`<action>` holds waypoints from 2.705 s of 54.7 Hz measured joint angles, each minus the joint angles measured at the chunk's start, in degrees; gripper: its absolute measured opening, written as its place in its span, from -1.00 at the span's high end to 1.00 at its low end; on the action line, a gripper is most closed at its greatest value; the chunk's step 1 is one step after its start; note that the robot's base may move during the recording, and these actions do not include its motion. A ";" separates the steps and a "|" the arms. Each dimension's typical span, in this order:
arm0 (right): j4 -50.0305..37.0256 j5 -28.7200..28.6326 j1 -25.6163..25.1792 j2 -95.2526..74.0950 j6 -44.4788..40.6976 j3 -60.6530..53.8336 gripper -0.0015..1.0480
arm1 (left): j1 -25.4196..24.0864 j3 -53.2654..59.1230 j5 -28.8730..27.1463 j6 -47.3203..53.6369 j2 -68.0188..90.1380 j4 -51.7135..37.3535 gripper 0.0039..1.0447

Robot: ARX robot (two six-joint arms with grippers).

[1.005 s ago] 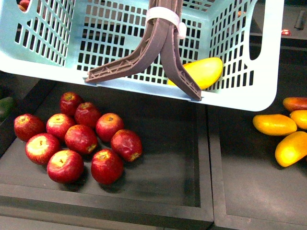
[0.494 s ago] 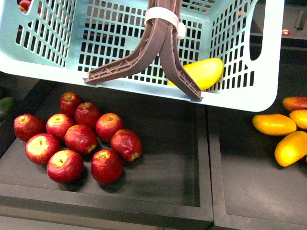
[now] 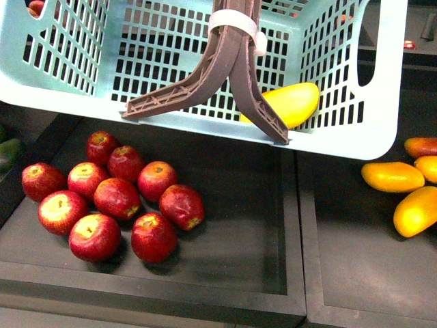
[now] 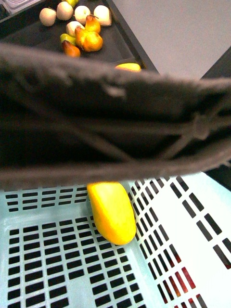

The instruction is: Pick mango and avocado into basket

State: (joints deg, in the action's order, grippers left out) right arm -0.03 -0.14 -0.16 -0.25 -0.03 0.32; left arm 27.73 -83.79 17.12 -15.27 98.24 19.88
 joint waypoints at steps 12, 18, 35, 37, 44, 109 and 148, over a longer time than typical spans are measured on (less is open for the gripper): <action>0.04 0.09 0.00 0.00 0.02 0.00 -0.87 | 0.48 0.00 1.03 0.00 0.00 0.00 0.88; 0.02 0.09 0.00 0.00 0.02 0.00 -0.85 | 0.50 0.00 1.29 0.02 0.00 0.00 0.88; 0.20 -0.07 0.00 0.00 0.00 0.00 -0.85 | 0.07 0.00 -0.42 0.07 -0.11 0.02 0.88; 0.17 -0.15 0.00 0.00 0.00 0.00 -0.85 | -0.13 0.07 -0.42 -0.02 -0.11 0.04 0.88; 0.15 -0.13 0.00 0.00 0.00 0.00 -0.85 | -0.20 0.11 0.00 -0.02 -0.11 0.04 0.88; 0.17 -0.46 -0.02 0.02 -0.04 -0.02 -0.85 | -0.94 0.11 -0.22 -0.31 -0.15 0.04 0.88; -15.23 -1.22 -10.19 -34.49 10.45 11.10 -0.85 | 0.22 0.11 0.37 -0.17 -0.15 0.04 0.88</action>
State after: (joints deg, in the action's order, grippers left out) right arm -15.27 -1.37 -10.35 -34.74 10.41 11.42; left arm 27.94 -83.68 17.50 -15.44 98.08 19.92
